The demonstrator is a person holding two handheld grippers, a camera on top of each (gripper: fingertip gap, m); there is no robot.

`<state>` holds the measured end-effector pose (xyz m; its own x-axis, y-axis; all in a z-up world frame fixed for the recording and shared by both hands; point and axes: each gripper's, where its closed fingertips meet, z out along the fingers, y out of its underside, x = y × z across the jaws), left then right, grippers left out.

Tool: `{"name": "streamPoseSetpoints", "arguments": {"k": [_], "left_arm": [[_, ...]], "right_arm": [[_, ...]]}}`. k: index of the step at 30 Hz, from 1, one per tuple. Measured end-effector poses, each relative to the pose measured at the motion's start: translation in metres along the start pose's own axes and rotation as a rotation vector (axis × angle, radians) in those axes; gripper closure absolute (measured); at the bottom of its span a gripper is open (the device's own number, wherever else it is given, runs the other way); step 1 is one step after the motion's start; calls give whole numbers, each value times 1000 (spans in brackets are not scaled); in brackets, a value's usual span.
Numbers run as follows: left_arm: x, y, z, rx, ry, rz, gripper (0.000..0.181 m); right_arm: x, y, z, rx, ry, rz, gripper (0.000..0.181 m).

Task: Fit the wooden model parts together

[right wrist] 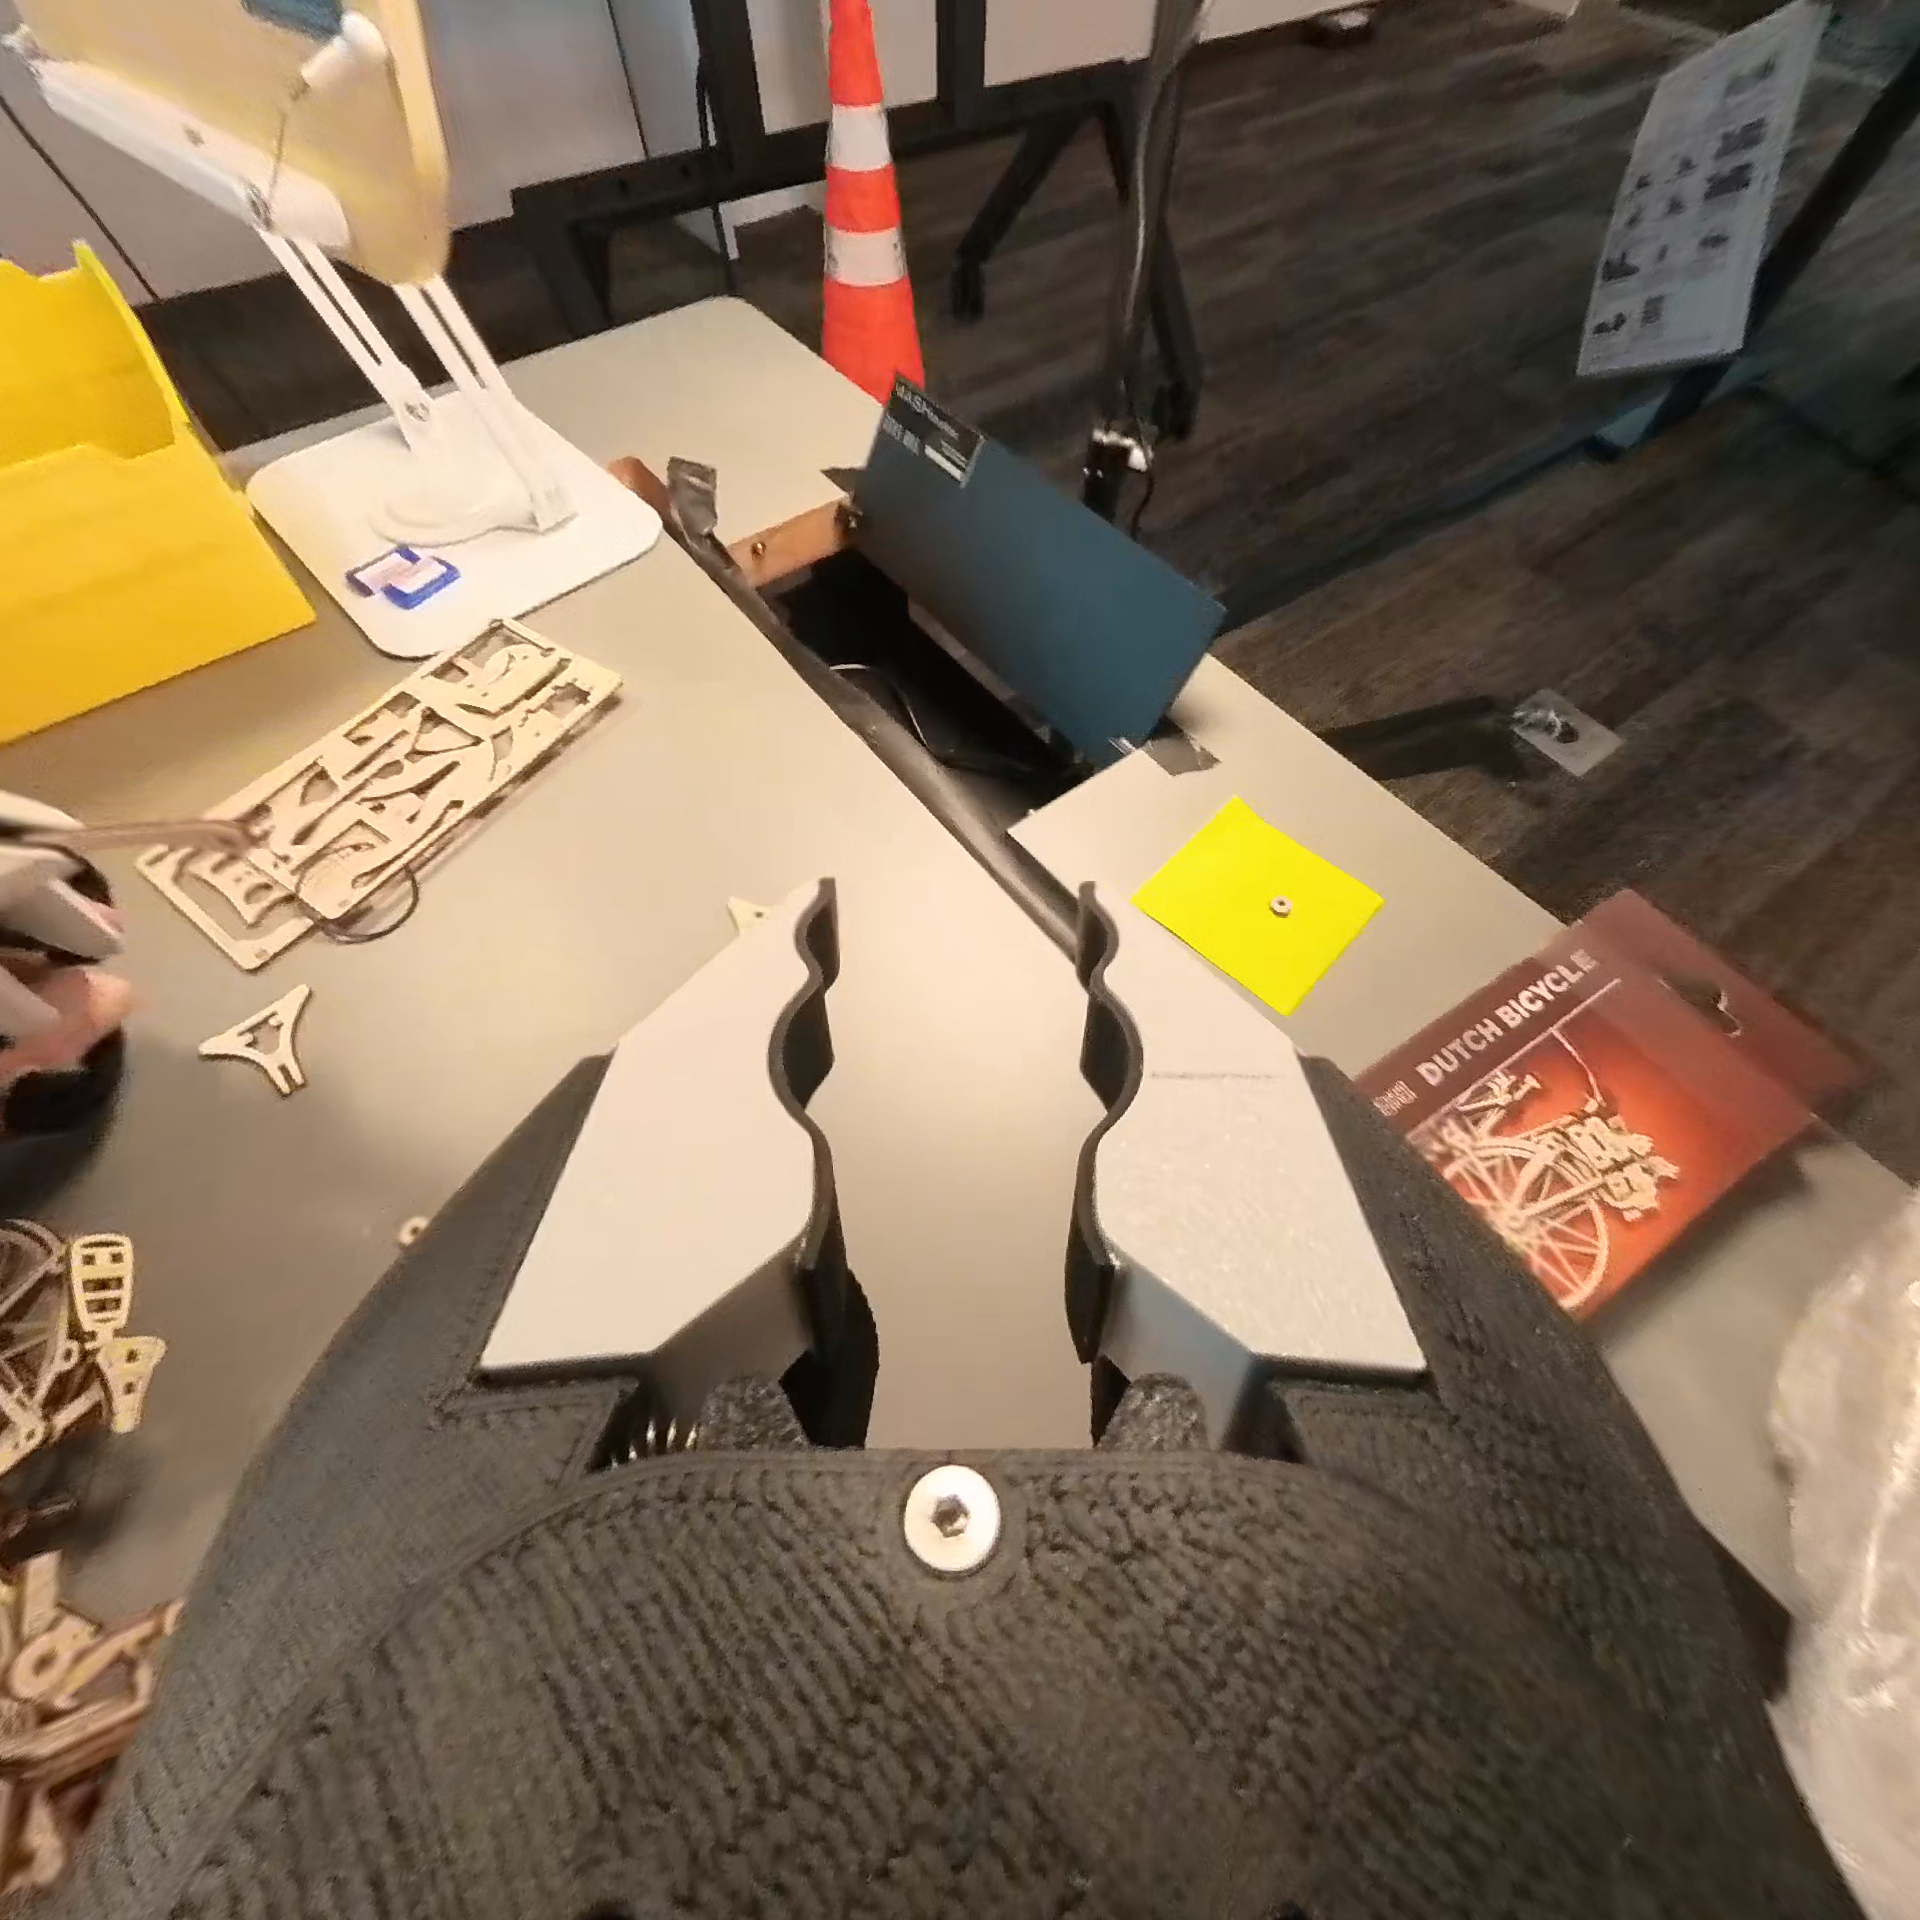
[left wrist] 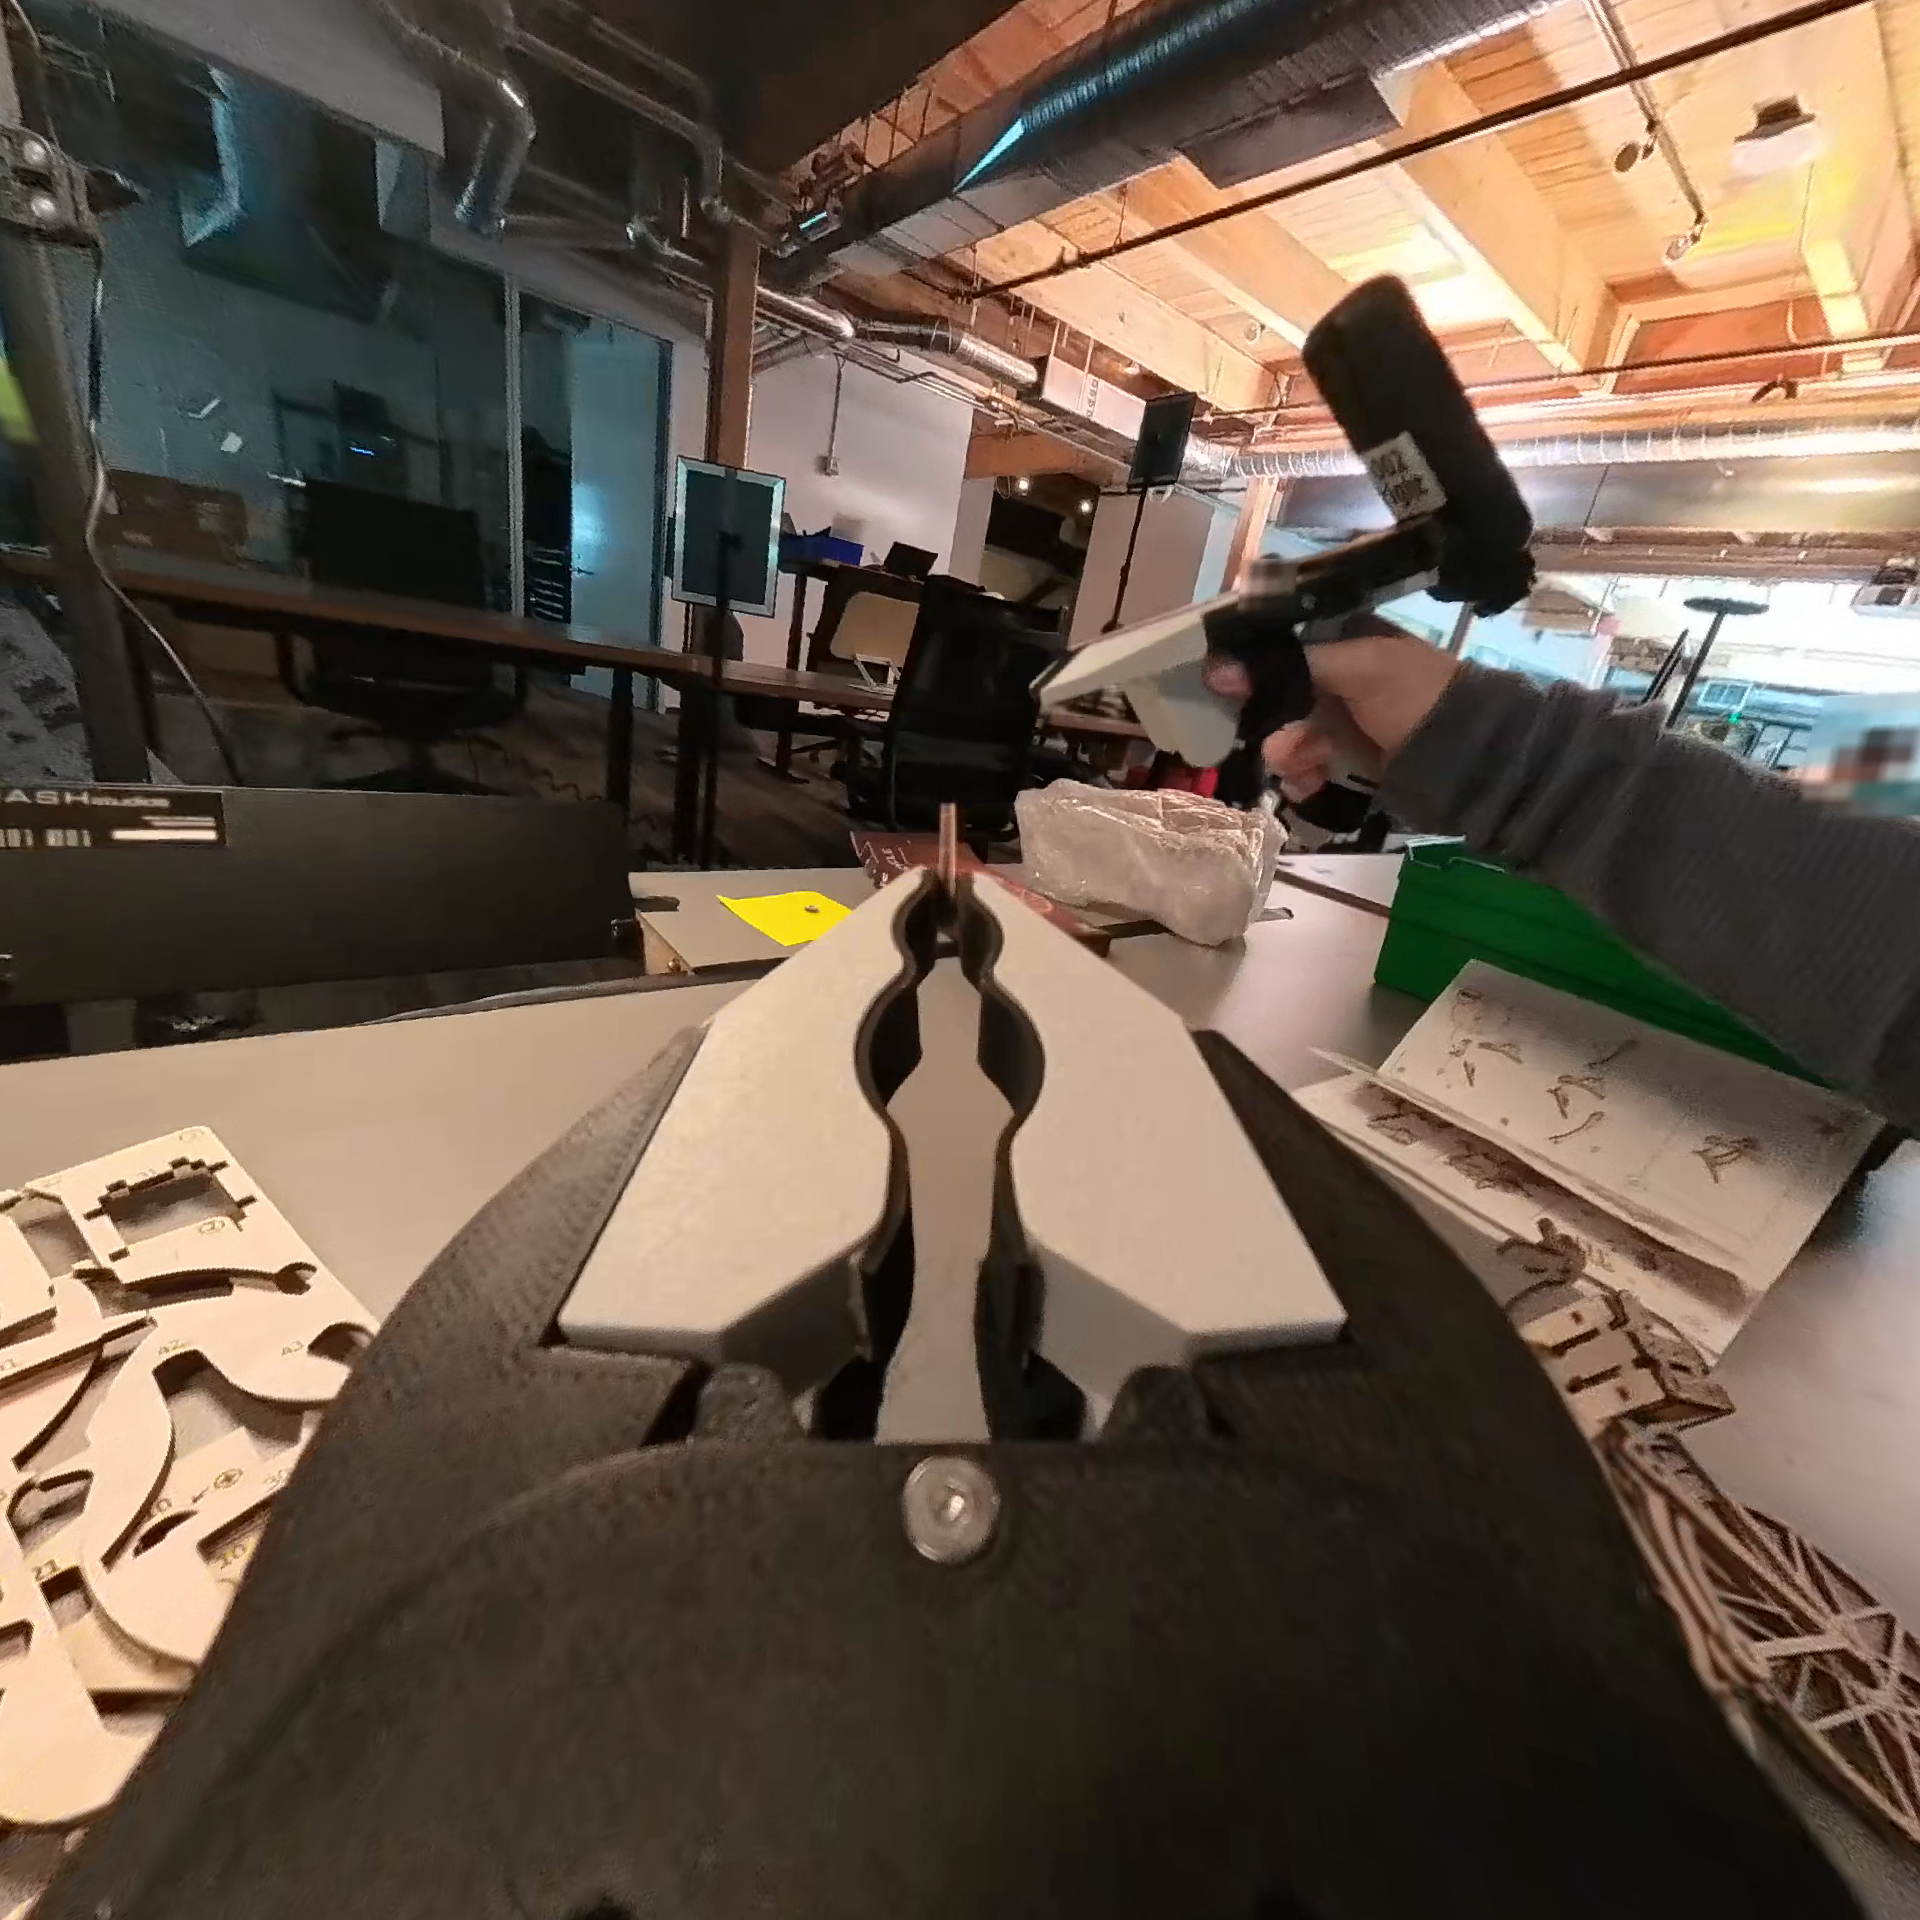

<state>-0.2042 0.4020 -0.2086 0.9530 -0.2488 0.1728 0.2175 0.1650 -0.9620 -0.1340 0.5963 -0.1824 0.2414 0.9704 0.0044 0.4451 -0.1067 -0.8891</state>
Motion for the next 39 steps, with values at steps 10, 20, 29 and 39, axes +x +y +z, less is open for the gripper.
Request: {"name": "streamPoseSetpoints", "arguments": {"k": [10, 20, 29, 39], "left_arm": [[-1, -8, -4, -151, 33, 15, 180], [-30, 100, -42, -844, -47, -287, 172], [17, -31, -72, -384, -161, 125, 88], [174, -143, -215, 230, -73, 371, 25]], "right_arm": [[-86, -9, -52, 179, 100, -403, 140], [-204, 33, -149, 156, 62, -453, 140], [-249, 31, -247, 366, 344, -381, 121], [-316, 23, -262, 571, 460, -349, 47]]}}
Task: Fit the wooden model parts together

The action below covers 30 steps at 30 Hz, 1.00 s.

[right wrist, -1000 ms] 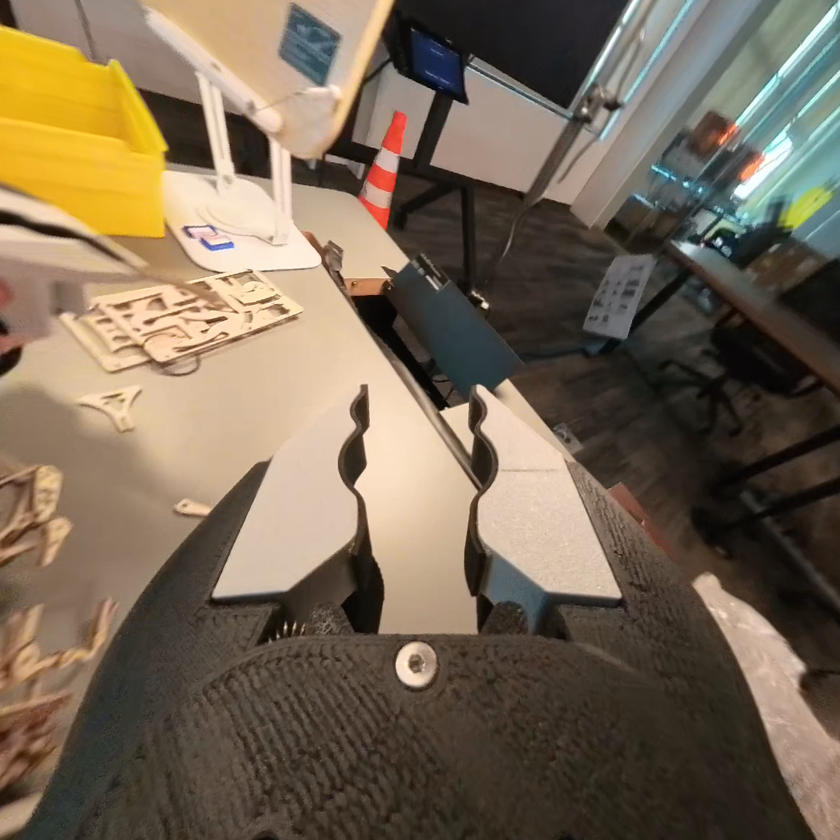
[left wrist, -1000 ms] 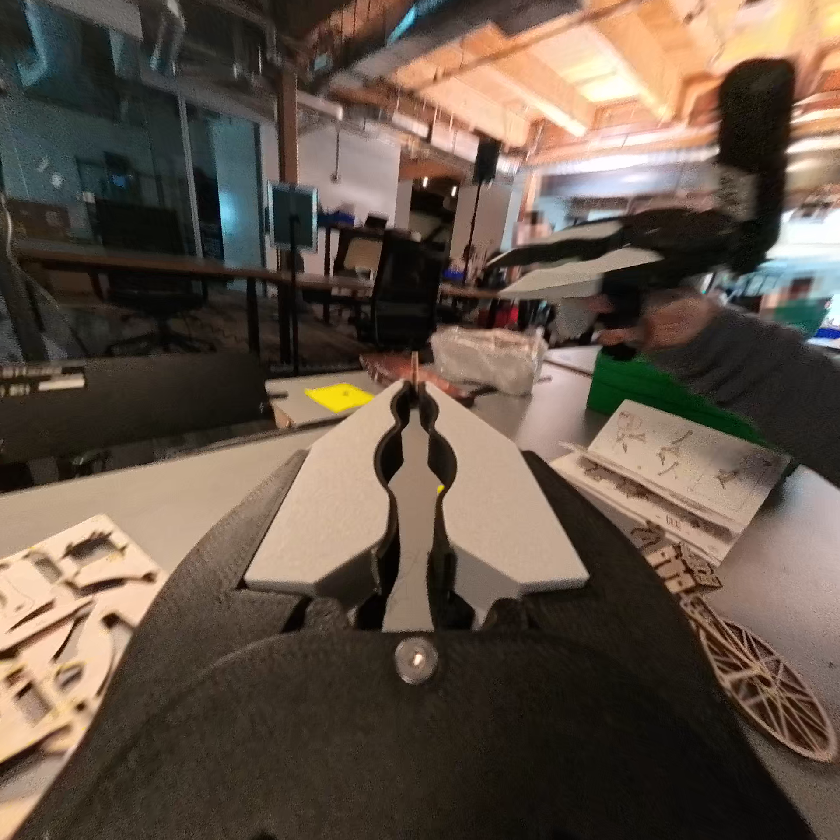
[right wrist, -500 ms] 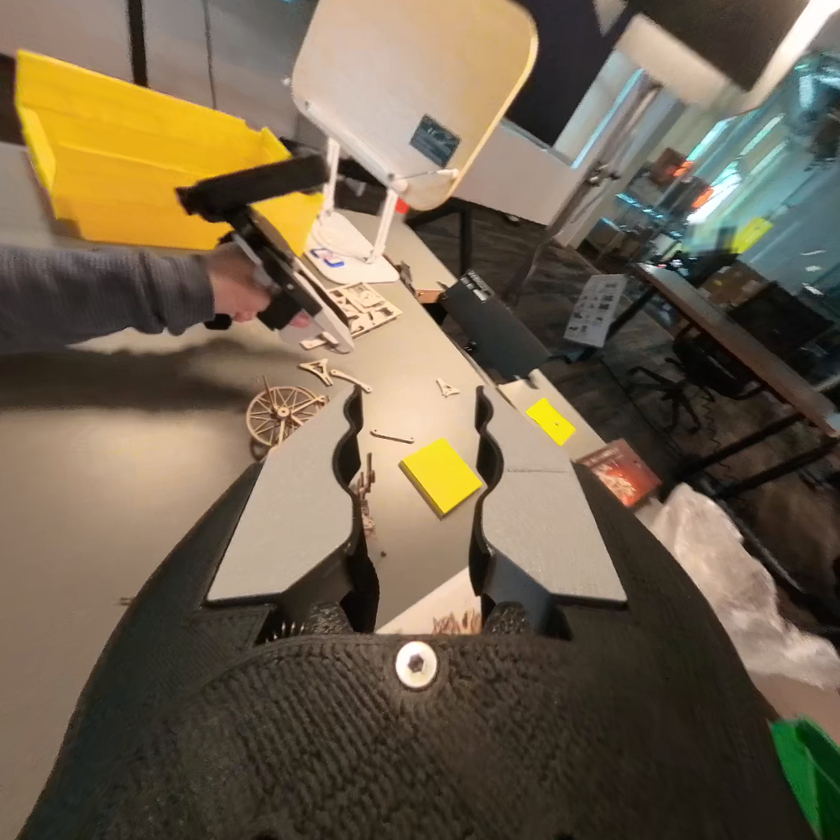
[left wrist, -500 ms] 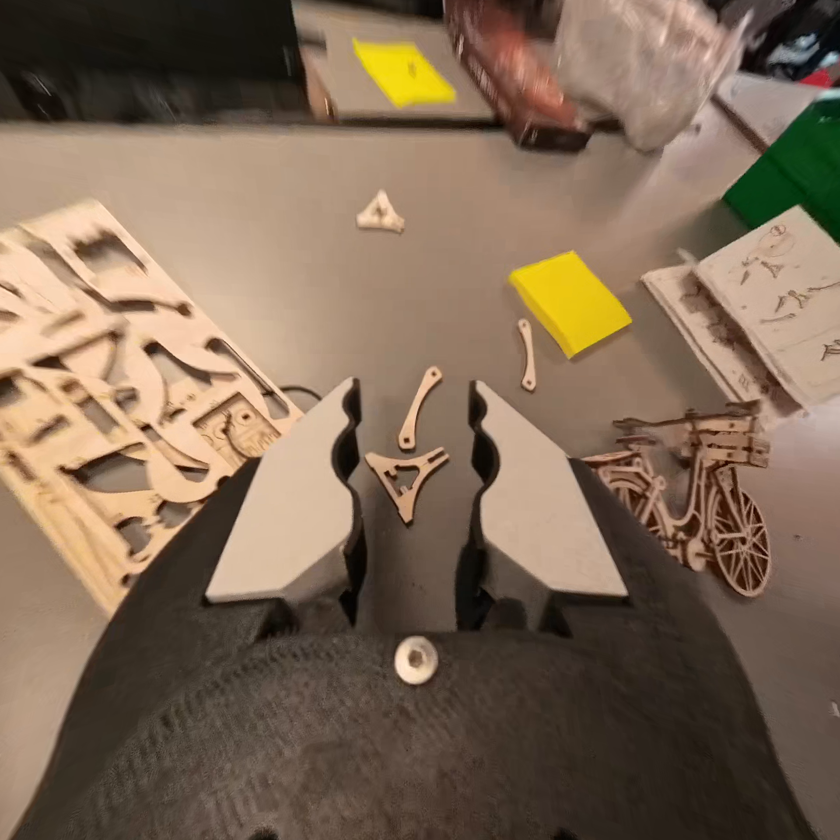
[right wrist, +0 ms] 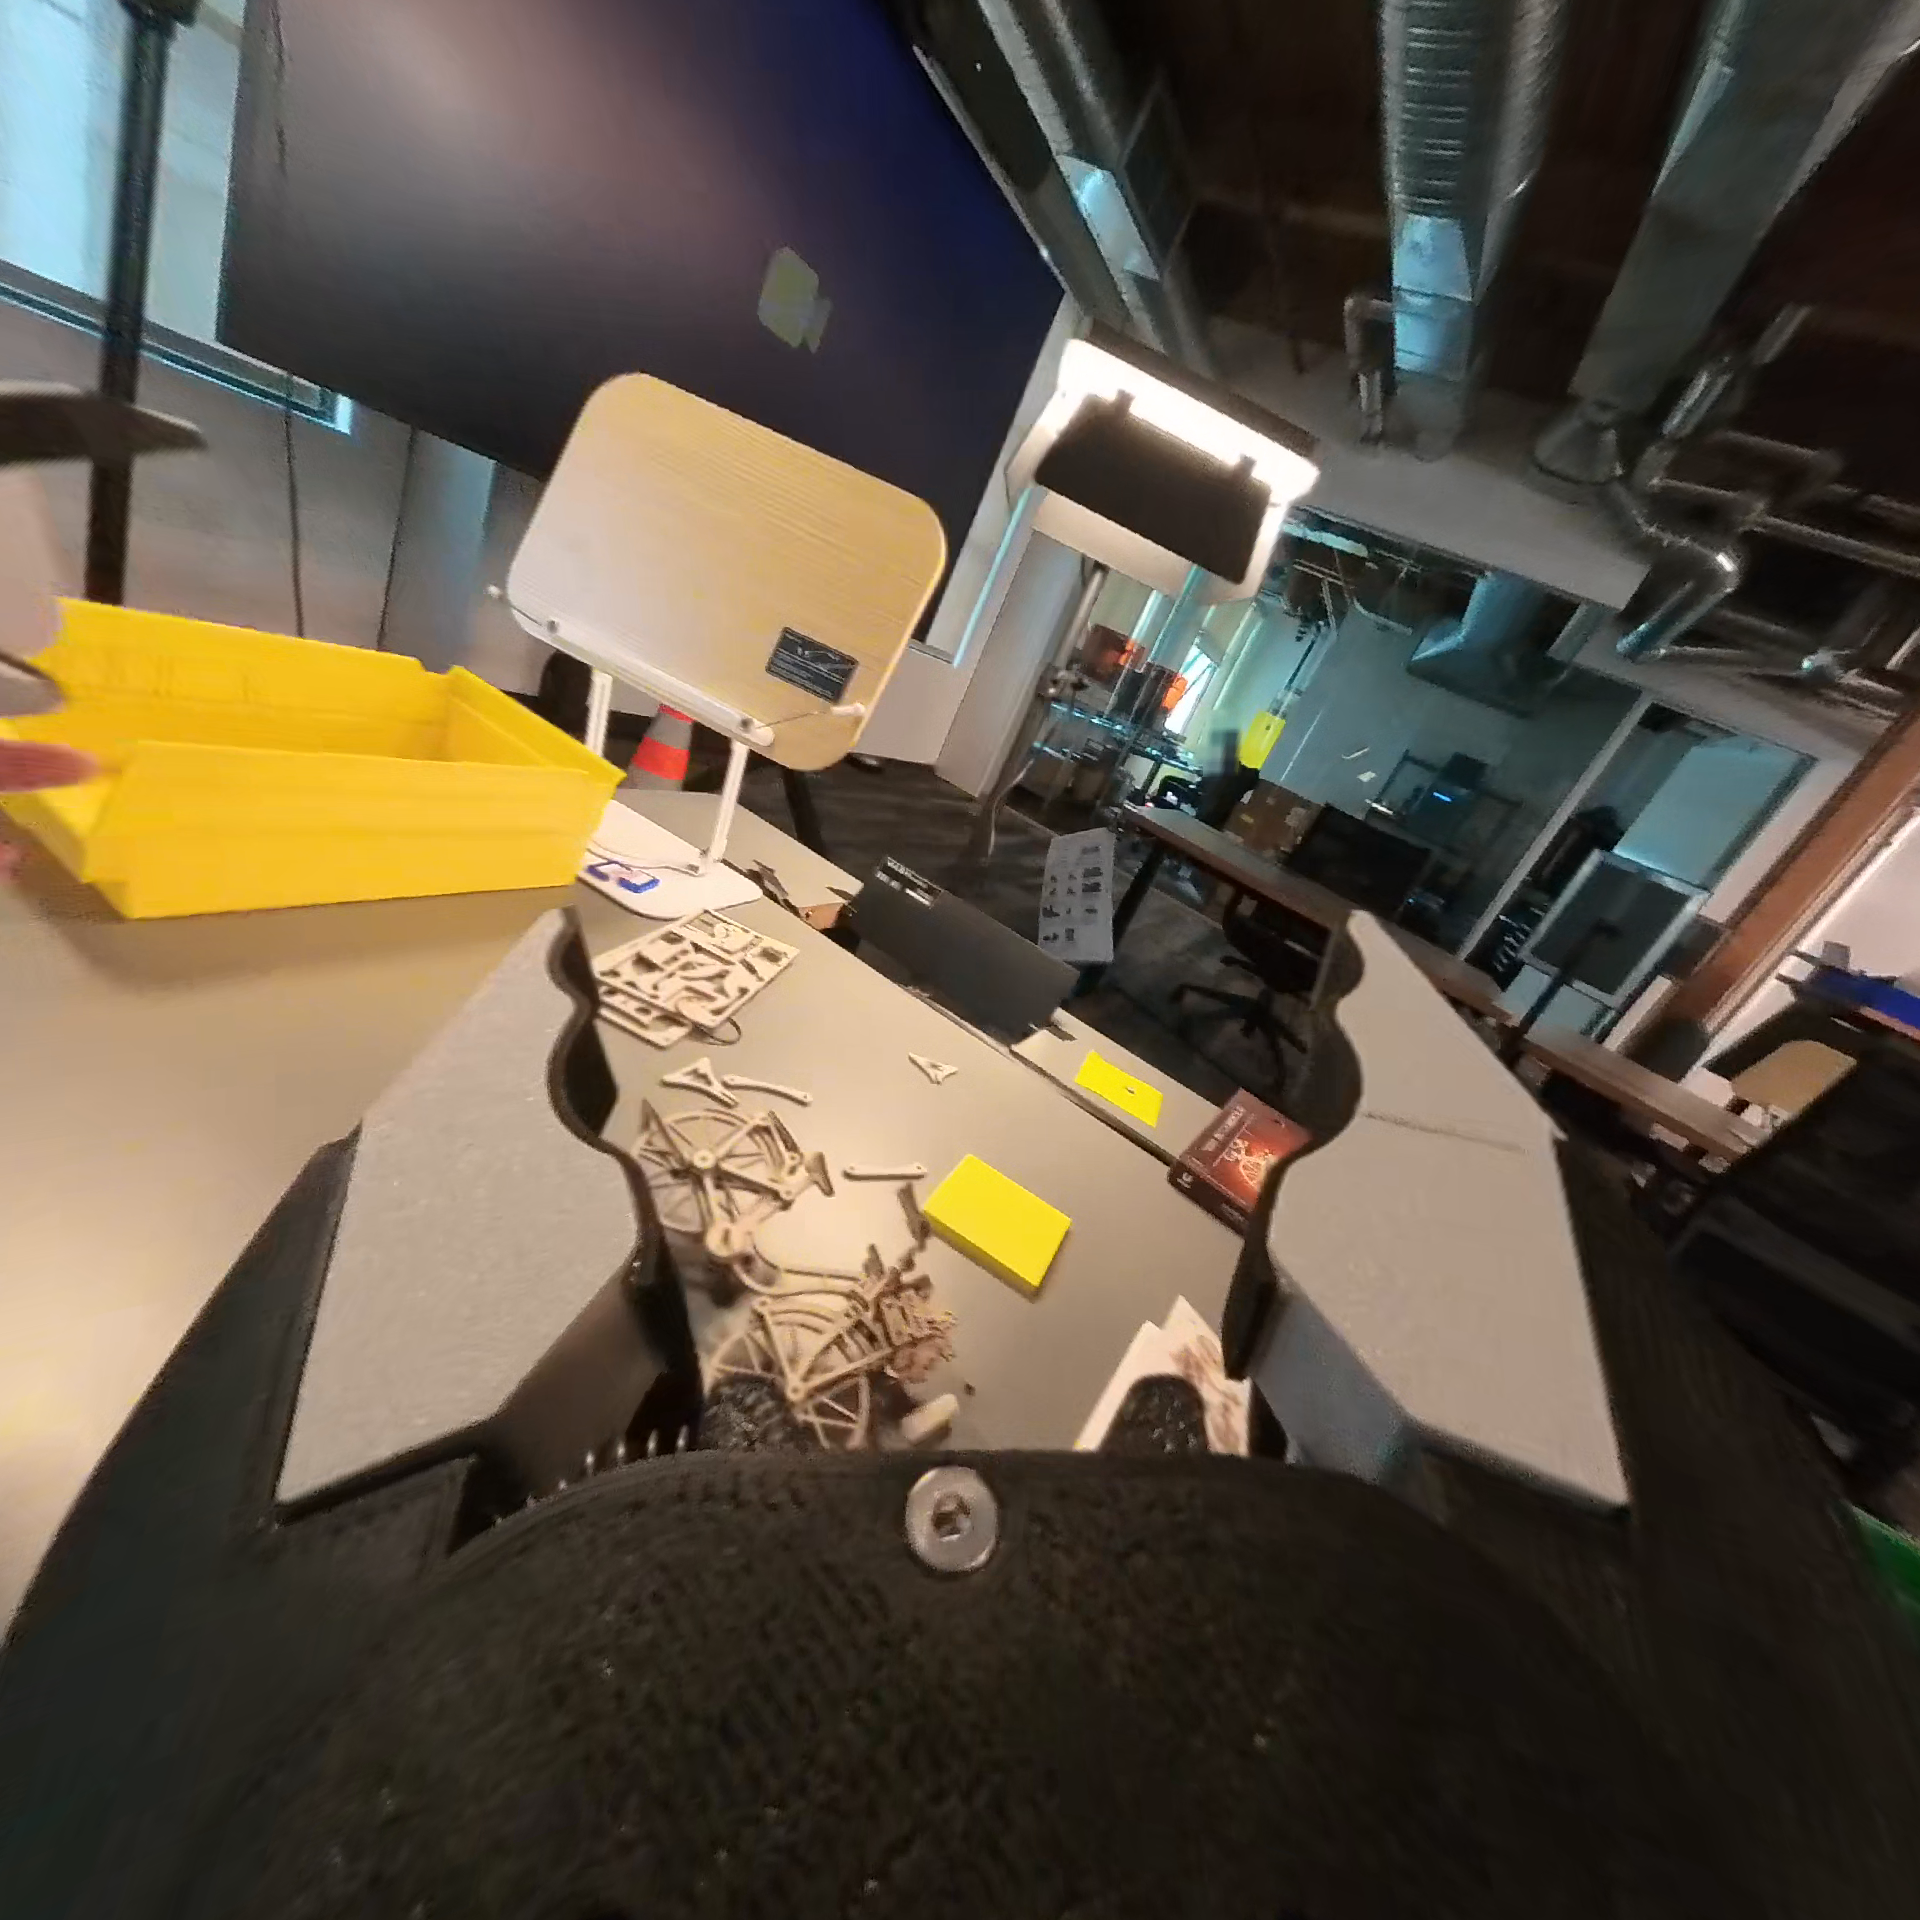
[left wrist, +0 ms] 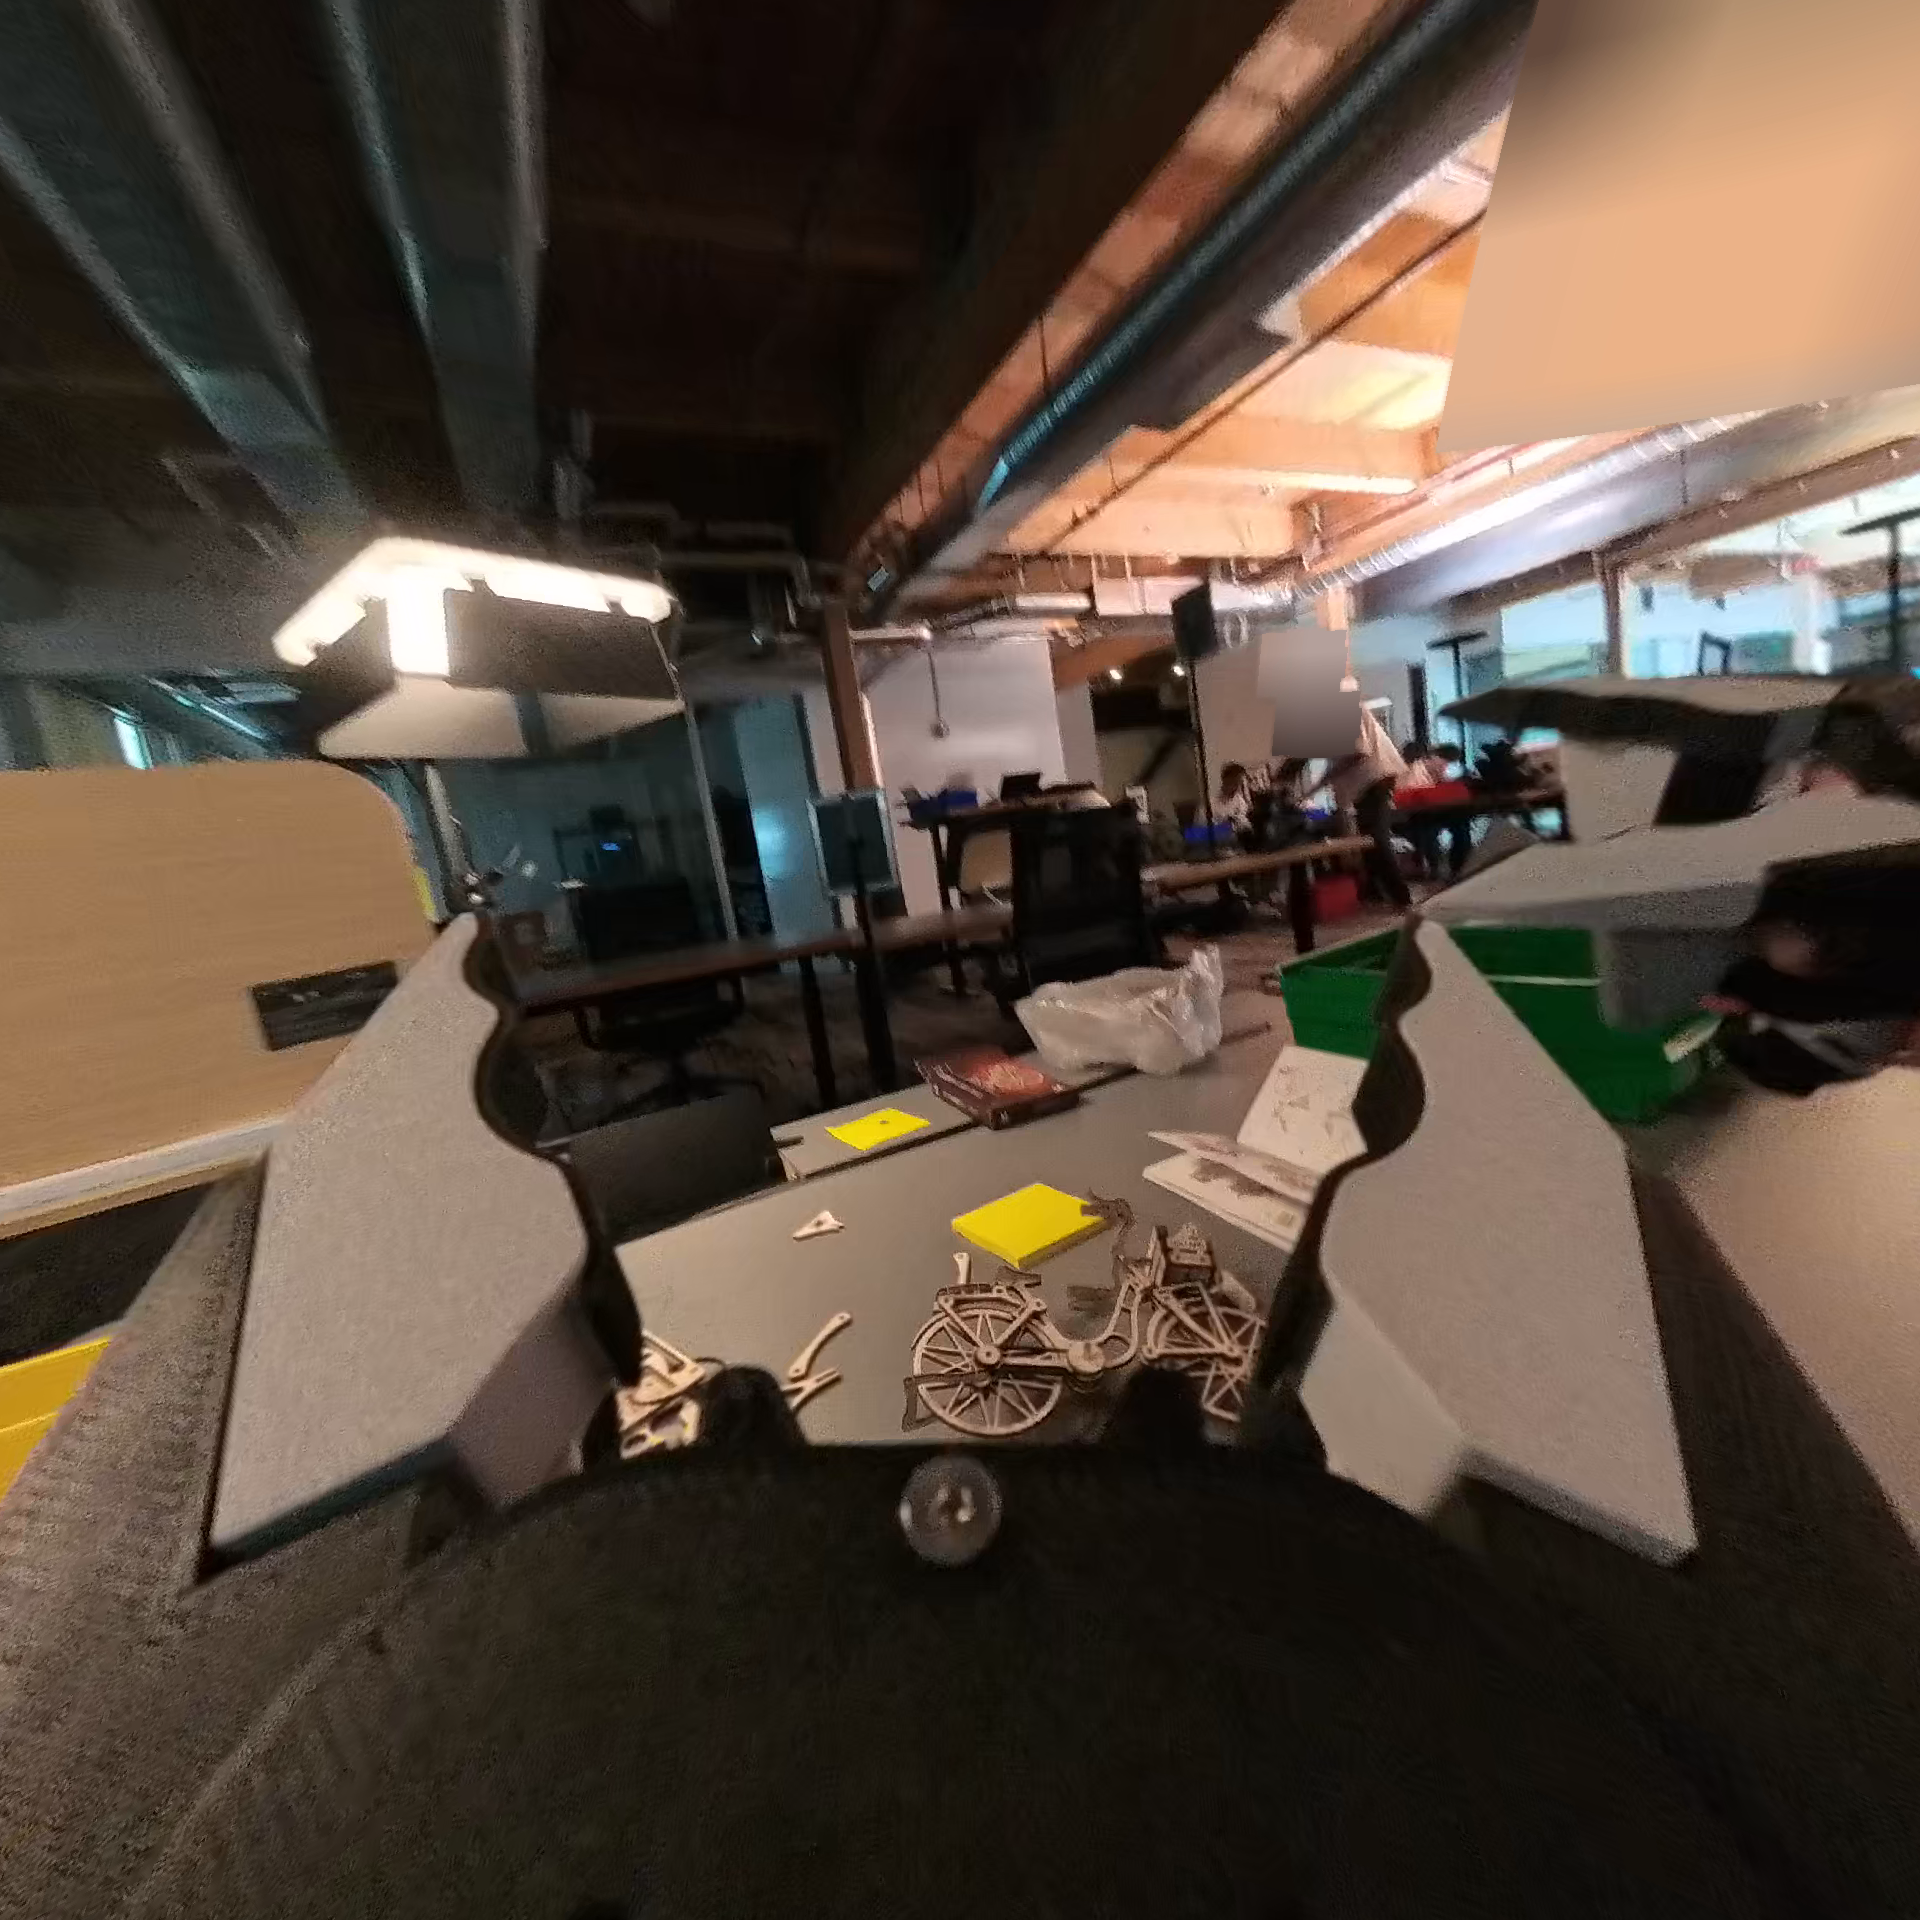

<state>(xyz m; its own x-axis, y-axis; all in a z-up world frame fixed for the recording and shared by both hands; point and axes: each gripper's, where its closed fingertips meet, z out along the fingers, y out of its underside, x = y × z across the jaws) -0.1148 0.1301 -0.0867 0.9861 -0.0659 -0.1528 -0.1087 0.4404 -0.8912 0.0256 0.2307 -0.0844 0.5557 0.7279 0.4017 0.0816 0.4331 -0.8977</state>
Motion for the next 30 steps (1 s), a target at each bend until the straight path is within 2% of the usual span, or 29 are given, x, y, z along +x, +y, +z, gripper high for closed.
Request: {"name": "streamPoseSetpoints", "arguments": {"k": [3, 6, 8, 15, 19, 24, 30], "left_arm": [[0, -26, -35, 32, -91, 112, 24], [-10, -48, -71, 38, -222, 275, 24], [-16, -58, -94, 32, -289, 320, 24], [-13, -44, -163, -218, -321, 298, 28], [-1, -47, -189, -246, -275, 231, 37], [5, -66, -223, -244, -288, 225, 47], [13, -71, -251, -280, -264, 162, 48]], "right_arm": [[-27, -12, 3, 6, 7, -6, 39], [-57, -25, -4, 18, -8, 10, 39], [-74, -31, -12, 18, -9, 12, 40], [-125, -35, -55, -45, -89, -23, 57], [-128, -45, -84, -39, -42, 11, 61], [-126, -46, -117, -81, 13, 72, 62], [-123, -52, -138, -97, 51, 128, 65]]}}
